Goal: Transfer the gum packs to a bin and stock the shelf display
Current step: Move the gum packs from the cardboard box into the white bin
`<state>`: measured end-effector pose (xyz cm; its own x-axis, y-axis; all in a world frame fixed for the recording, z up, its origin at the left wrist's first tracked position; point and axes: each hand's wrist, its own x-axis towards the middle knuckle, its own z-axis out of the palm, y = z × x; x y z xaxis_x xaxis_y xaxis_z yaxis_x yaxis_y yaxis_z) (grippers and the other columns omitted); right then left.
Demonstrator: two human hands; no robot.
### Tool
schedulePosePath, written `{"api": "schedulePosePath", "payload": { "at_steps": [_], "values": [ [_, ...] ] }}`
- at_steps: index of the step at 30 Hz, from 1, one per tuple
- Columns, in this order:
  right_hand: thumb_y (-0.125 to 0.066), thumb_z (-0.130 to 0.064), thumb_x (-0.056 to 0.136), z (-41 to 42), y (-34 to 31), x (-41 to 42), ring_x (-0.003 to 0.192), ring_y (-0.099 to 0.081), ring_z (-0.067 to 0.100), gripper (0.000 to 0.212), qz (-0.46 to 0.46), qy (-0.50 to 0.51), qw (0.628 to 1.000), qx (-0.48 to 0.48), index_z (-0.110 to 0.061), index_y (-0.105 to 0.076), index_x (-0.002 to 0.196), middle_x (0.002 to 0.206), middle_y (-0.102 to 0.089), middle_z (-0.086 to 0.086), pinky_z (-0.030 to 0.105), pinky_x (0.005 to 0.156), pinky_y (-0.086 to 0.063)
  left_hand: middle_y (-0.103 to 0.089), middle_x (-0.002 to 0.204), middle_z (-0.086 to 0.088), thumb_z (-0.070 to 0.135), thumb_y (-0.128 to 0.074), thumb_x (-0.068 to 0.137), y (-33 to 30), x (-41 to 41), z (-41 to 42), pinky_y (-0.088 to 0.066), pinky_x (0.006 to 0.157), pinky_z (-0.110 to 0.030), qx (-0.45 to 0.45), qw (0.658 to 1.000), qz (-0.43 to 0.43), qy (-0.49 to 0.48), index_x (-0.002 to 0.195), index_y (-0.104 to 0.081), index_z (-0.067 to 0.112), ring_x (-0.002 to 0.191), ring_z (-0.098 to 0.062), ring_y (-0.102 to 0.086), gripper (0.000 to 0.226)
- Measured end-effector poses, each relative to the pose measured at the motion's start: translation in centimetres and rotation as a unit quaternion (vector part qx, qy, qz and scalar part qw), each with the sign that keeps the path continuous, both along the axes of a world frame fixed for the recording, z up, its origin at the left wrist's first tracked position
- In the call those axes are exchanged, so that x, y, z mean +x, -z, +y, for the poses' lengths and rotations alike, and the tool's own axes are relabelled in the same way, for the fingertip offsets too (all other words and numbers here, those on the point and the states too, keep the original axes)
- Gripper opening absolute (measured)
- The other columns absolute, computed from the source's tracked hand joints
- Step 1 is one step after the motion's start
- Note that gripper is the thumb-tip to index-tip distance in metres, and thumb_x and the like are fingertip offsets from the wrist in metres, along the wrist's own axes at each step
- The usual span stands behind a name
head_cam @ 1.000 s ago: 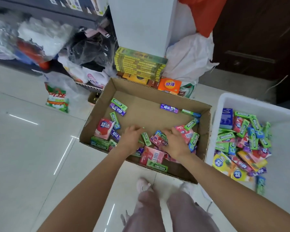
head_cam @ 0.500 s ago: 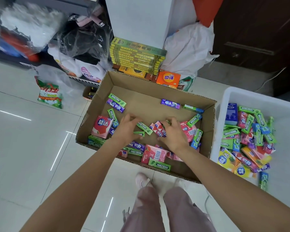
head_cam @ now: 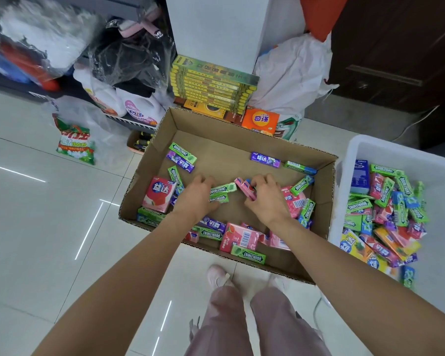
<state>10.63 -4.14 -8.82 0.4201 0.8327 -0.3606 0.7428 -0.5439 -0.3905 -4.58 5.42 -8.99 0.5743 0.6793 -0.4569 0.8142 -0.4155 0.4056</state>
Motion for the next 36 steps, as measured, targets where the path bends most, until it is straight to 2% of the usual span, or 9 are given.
{"api": "schedulePosePath", "payload": {
  "at_steps": [7,11,17,19,24,26,29,31,36],
  "values": [
    [-0.057,-0.011,0.088,-0.4,-0.1,0.1,0.095,-0.059,0.026,0.037,0.01,0.032,0.999,0.032,-0.008,-0.051,0.124,0.113,-0.053,0.01,0.035,0.081,-0.052,-0.047,0.121,-0.015,0.019,-0.057,0.091,-0.2,0.9,-0.6,-0.051,0.089,-0.041,0.021,0.998,-0.02,-0.054,0.118,-0.058,0.004,0.094,-0.031,-0.06,0.031],
    [-0.058,-0.014,0.088,-1.0,-0.4,0.2,0.095,-0.06,0.025,0.039,0.019,0.04,0.998,0.043,-0.008,-0.051,0.127,0.115,-0.055,0.01,0.033,0.08,-0.053,-0.057,0.102,-0.018,0.015,-0.059,0.089,-0.6,1.4,-1.0,-0.051,0.077,-0.038,0.023,0.998,-0.006,-0.066,0.107,-0.06,0.001,0.087,-0.032,-0.061,0.023],
    [-0.063,-0.021,0.087,-1.9,-2.2,0.8,0.079,-0.059,0.017,0.028,0.059,0.099,0.987,0.111,-0.01,-0.06,0.112,0.1,-0.061,0.006,0.025,0.067,-0.049,-0.069,0.096,-0.001,0.015,-0.065,0.085,-2.9,2.5,-2.4,-0.048,0.079,-0.02,-0.079,0.952,-0.162,-0.246,0.11,-0.068,0.01,0.082,-0.012,-0.062,0.026],
    [-0.064,-0.02,0.086,-2.3,-3.6,1.4,0.081,-0.06,0.015,0.024,0.082,0.133,0.976,0.153,-0.011,-0.061,0.109,0.095,-0.063,0.002,0.029,0.073,-0.052,-0.069,0.098,0.0,0.015,-0.067,0.084,-4.1,3.6,-3.3,-0.051,0.08,-0.025,-0.117,0.932,-0.203,-0.278,0.109,-0.068,0.013,0.081,-0.011,-0.062,0.024],
    [-0.062,-0.018,0.087,-4.4,-7.6,4.1,0.085,-0.058,0.013,0.021,0.111,0.187,0.951,0.22,-0.014,-0.062,0.107,0.095,-0.064,0.0,0.02,0.076,-0.043,-0.07,0.091,-0.002,0.013,-0.067,0.084,-7.2,8.3,-6.2,-0.057,0.079,-0.045,-0.194,0.89,-0.293,-0.292,0.097,-0.068,0.02,0.081,-0.025,-0.068,0.015],
    [-0.063,-0.02,0.087,-5.9,-8.7,6.0,0.087,-0.058,0.013,0.024,0.11,0.204,0.943,0.238,-0.014,-0.06,0.11,0.097,-0.064,-0.001,0.023,0.078,-0.045,-0.07,0.087,-0.003,0.01,-0.065,0.085,-8.4,10.8,-7.7,-0.057,0.075,-0.047,-0.191,0.887,-0.31,-0.282,0.093,-0.068,0.02,0.075,-0.027,-0.067,0.014],
    [-0.062,-0.02,0.088,-9.2,-10.0,9.7,0.084,-0.056,0.009,0.025,0.12,0.231,0.934,0.246,-0.013,-0.059,0.112,0.095,-0.061,-0.005,0.015,0.069,-0.038,-0.07,0.083,-0.002,0.011,-0.068,0.082,-9.5,15.3,-10.4,-0.055,0.08,-0.048,-0.194,0.888,-0.327,-0.258,0.087,-0.068,0.024,0.081,-0.024,-0.067,0.014],
    [-0.061,-0.017,0.088,-11.7,-10.1,12.5,0.082,-0.055,0.011,0.025,0.113,0.249,0.932,0.238,-0.011,-0.059,0.111,0.092,-0.059,-0.004,0.017,0.067,-0.035,-0.068,0.081,0.001,0.014,-0.07,0.081,-9.6,18.6,-12.5,-0.055,0.082,-0.045,-0.182,0.901,-0.321,-0.228,0.086,-0.067,0.024,0.081,-0.02,-0.066,0.011],
    [-0.062,-0.016,0.086,-17.4,-8.5,19.4,0.077,-0.057,0.022,0.021,0.094,0.269,0.939,0.194,-0.008,-0.059,0.105,0.089,-0.062,0.005,0.027,0.062,-0.032,-0.069,0.1,-0.008,0.015,-0.066,0.084,-9.2,26.6,-17.9,-0.042,0.074,-0.016,-0.137,0.938,-0.255,-0.189,0.109,-0.065,0.004,0.085,-0.012,-0.06,0.027]
  ]
}}
